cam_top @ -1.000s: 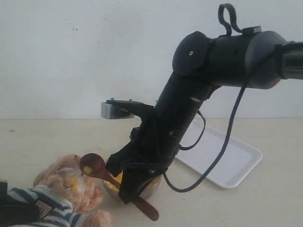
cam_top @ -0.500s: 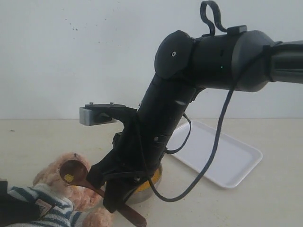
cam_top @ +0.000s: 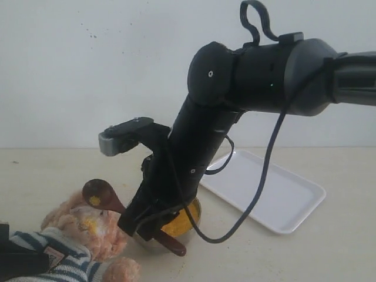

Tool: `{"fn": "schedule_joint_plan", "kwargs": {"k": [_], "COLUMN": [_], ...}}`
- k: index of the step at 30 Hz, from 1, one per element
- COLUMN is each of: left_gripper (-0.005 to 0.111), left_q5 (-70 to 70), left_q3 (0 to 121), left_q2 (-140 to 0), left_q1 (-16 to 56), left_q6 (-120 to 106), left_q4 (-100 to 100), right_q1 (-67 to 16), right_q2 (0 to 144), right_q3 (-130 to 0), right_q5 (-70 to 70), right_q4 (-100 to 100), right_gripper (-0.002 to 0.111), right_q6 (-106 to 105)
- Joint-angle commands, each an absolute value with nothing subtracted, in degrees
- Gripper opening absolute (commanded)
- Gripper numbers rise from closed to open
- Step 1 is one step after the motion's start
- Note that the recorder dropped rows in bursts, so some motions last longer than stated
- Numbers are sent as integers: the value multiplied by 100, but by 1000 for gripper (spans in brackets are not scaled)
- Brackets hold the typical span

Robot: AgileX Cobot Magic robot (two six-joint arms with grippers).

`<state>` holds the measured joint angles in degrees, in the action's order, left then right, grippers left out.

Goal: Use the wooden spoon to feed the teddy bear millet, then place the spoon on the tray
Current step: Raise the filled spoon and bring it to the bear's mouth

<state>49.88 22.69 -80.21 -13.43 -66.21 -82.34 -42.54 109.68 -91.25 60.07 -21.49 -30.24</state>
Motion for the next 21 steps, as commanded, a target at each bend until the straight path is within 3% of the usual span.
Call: {"fn": "schedule_joint_plan", "kwargs": {"k": [1,21], "left_gripper": [4,4], "left_q5": [5086,5119], "left_q3": [2246,2246], "left_q2": [-7978,-7978], "left_q1": [-1342,-1342], "left_q6": [-6666,-6666], "left_q4": [-8366,-8355], "right_q1": [-4631,-5015], "right_q2": [10928,10928], "right_q3": [-9138,-9138], "right_q5": [5840,5431], "right_q4": [-1282,0], "right_gripper": [0,0], "right_q6": [-2780,-1832]}}
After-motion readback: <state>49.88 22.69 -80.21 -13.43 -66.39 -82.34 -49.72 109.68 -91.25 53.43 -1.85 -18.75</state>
